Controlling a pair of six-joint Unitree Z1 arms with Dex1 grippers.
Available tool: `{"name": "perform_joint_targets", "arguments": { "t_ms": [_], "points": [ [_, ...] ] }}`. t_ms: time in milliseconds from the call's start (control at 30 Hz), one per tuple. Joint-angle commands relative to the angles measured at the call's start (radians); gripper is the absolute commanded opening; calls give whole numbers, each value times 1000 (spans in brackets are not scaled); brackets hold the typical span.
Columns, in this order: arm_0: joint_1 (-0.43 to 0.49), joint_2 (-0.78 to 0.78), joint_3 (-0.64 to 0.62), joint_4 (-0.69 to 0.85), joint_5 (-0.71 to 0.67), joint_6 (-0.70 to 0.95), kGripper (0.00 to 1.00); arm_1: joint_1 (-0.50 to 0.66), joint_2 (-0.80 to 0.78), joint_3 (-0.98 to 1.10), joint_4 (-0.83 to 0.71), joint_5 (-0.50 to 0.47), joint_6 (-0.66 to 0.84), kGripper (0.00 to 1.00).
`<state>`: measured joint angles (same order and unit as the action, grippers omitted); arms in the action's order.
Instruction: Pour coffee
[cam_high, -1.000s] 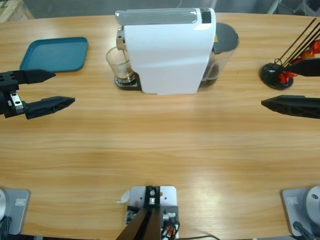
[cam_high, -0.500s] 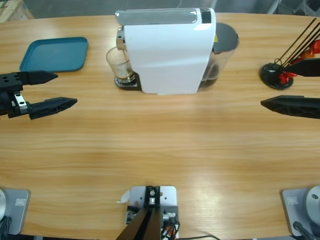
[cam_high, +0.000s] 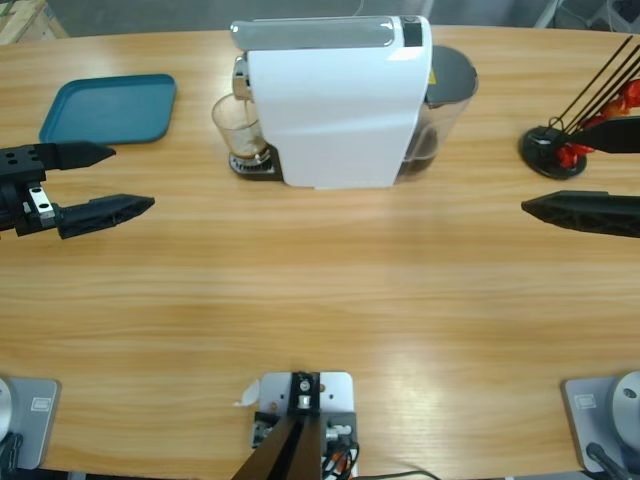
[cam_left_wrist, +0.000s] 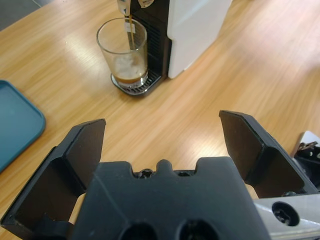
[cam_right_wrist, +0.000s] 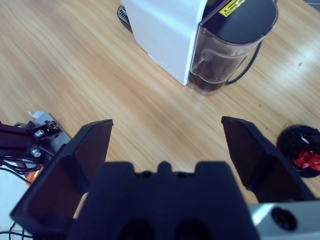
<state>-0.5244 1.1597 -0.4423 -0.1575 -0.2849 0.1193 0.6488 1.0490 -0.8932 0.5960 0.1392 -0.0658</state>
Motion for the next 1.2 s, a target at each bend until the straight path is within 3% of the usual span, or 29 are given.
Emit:
{"name": "perform_joint_targets", "arguments": {
  "t_ms": [33,1200],
  "points": [
    [-8,17,37,-12,-19,3,1000,9,13,-2,-2,5,14,1000],
    [-22,11,54,-21,32,63,1000,9,14,7,1,8,14,1000]
  ]
}}
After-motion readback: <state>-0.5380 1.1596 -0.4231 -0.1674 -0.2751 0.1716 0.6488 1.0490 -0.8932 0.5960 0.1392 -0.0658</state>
